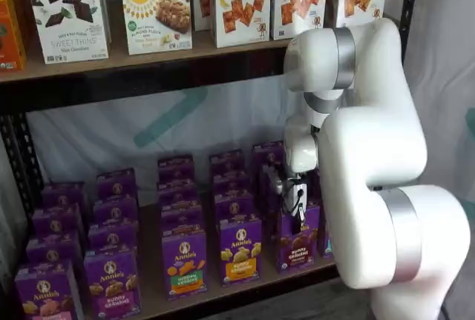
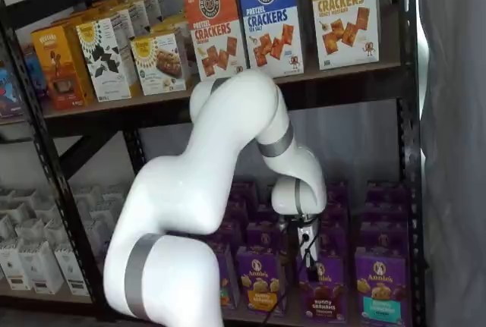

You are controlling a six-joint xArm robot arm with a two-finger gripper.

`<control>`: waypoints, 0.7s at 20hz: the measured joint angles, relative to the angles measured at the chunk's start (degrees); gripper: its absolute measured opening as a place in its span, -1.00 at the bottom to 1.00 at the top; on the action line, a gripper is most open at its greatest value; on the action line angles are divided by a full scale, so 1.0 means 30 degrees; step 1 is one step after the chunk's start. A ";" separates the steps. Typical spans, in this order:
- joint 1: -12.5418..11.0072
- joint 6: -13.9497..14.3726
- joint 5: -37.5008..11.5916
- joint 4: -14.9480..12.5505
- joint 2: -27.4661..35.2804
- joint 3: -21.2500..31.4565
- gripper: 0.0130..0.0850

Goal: Pick up the purple box with a brown patch in the center, on the bottom shelf, the fifth box from the left

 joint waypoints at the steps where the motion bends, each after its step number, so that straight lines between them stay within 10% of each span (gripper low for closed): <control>1: 0.0003 0.0003 -0.0009 0.0000 -0.0012 0.0023 0.11; 14: -0.0128 0.0014 -0.0061 -0.0144 -0.0304 0.0430 -0.33</control>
